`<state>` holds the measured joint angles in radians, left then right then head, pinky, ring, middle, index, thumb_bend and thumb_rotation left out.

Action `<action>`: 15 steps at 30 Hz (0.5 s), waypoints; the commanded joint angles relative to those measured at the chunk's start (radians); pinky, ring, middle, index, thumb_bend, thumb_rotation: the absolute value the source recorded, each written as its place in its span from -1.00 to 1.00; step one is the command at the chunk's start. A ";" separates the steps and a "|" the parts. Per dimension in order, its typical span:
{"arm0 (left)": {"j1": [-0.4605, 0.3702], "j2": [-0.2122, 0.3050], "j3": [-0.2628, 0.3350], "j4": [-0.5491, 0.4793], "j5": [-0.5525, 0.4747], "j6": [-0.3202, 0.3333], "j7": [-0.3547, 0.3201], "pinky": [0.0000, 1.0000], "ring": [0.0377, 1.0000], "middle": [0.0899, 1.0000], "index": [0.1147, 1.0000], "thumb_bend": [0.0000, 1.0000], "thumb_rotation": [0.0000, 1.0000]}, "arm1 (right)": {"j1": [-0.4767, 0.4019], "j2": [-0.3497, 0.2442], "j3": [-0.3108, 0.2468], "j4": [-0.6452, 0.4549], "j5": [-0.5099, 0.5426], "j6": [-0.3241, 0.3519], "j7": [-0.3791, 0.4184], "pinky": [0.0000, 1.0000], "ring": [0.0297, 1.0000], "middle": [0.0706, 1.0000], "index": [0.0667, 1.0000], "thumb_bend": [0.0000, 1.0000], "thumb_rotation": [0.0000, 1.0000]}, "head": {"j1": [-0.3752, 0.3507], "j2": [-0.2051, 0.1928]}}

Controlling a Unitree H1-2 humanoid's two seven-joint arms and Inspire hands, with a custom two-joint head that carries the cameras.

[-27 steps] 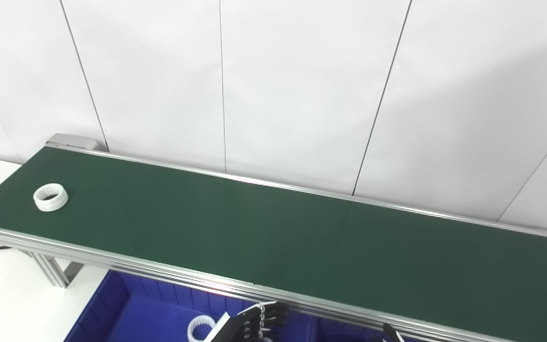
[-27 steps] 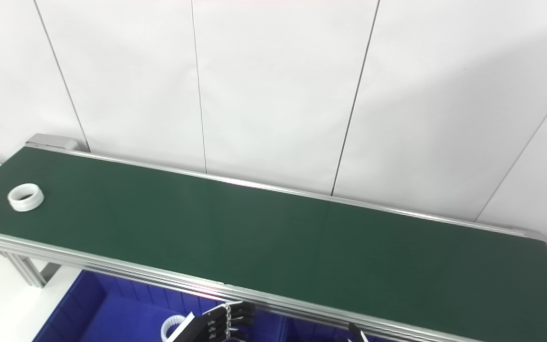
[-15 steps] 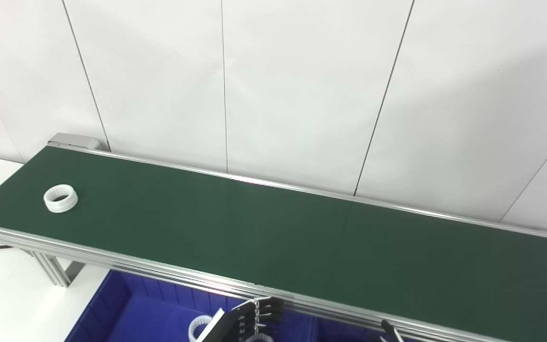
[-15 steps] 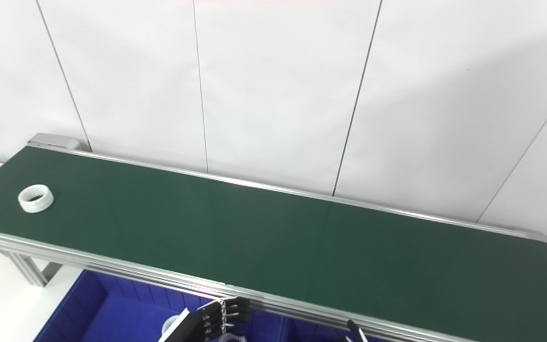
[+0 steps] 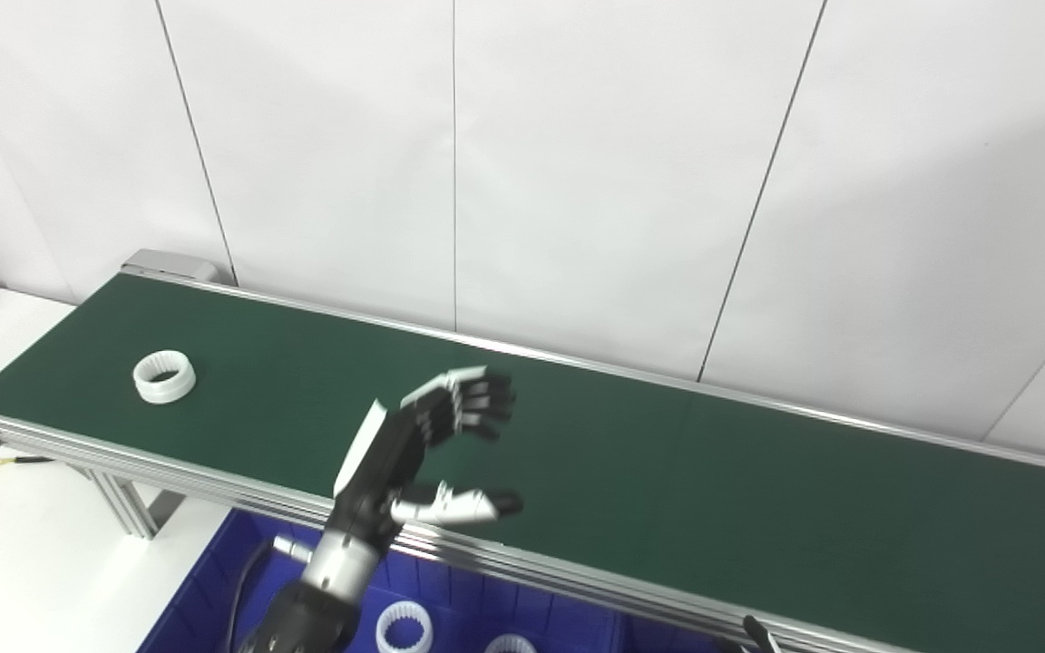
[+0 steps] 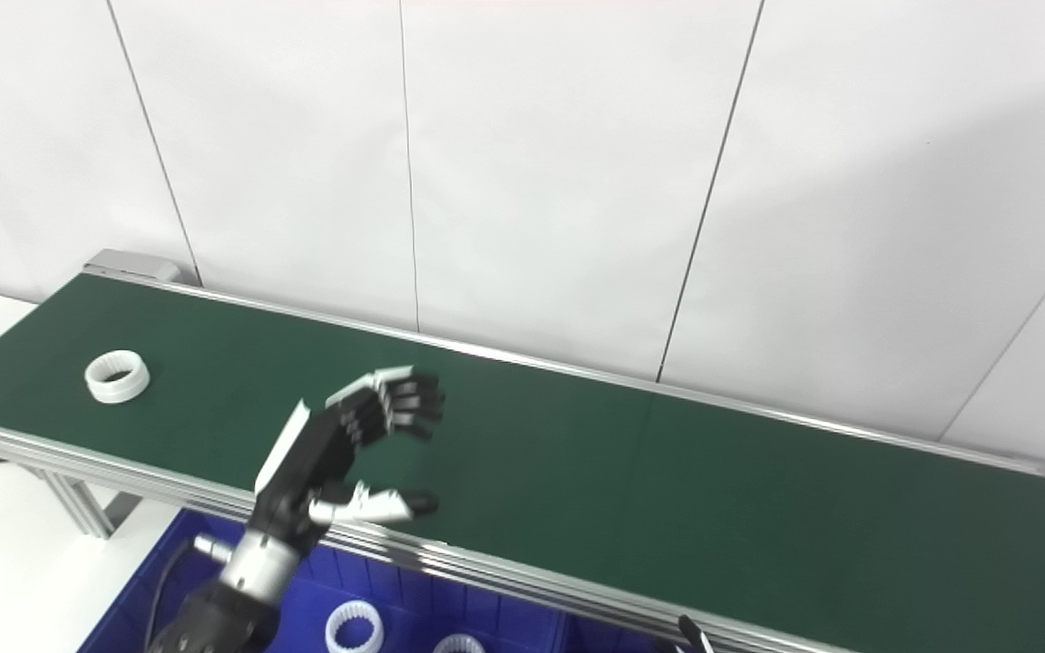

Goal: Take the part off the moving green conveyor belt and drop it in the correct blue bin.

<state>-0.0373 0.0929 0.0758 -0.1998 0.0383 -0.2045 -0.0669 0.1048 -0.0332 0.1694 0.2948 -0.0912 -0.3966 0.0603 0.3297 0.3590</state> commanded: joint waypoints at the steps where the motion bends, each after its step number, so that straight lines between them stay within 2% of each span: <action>1: -0.061 0.014 0.019 -0.006 0.011 0.004 0.032 0.25 0.40 0.50 0.54 0.92 -0.10 | -0.021 0.008 -0.006 -0.012 0.016 -0.061 0.003 0.43 0.60 0.67 0.91 0.01 0.87 | 0.000 0.001; 4: -0.151 0.037 0.051 0.081 0.001 0.000 0.051 0.22 0.42 0.54 0.57 0.91 -0.06 | -0.025 0.012 -0.007 -0.007 0.017 -0.065 -0.001 0.43 0.59 0.66 0.91 -0.11 0.87 | 0.006 0.001; 7: -0.218 0.087 0.056 0.131 0.071 0.048 0.061 0.30 0.47 0.58 0.60 0.83 -0.07 | -0.027 0.014 -0.008 -0.004 0.018 -0.068 -0.004 0.43 0.58 0.66 0.91 -0.15 0.89 | 0.010 0.002; 10: -0.267 0.152 0.032 0.174 0.161 0.103 0.051 0.42 0.55 0.62 0.66 0.81 -0.11 | -0.028 0.013 -0.009 -0.002 0.021 -0.067 -0.003 0.44 0.59 0.67 0.92 -0.14 0.91 | 0.018 0.002; 15: -0.331 0.242 -0.035 0.243 0.311 0.190 0.041 0.46 0.62 0.71 0.67 0.82 -0.04 | -0.028 0.010 -0.010 -0.004 0.013 -0.069 -0.008 0.44 0.60 0.68 0.94 -0.11 0.95 | 0.024 0.003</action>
<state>-0.3203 0.3065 0.0574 0.0399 0.3066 -0.0251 -0.0255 0.0918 -0.0298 0.1637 0.3078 -0.0779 -0.4024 0.0582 0.3528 0.3605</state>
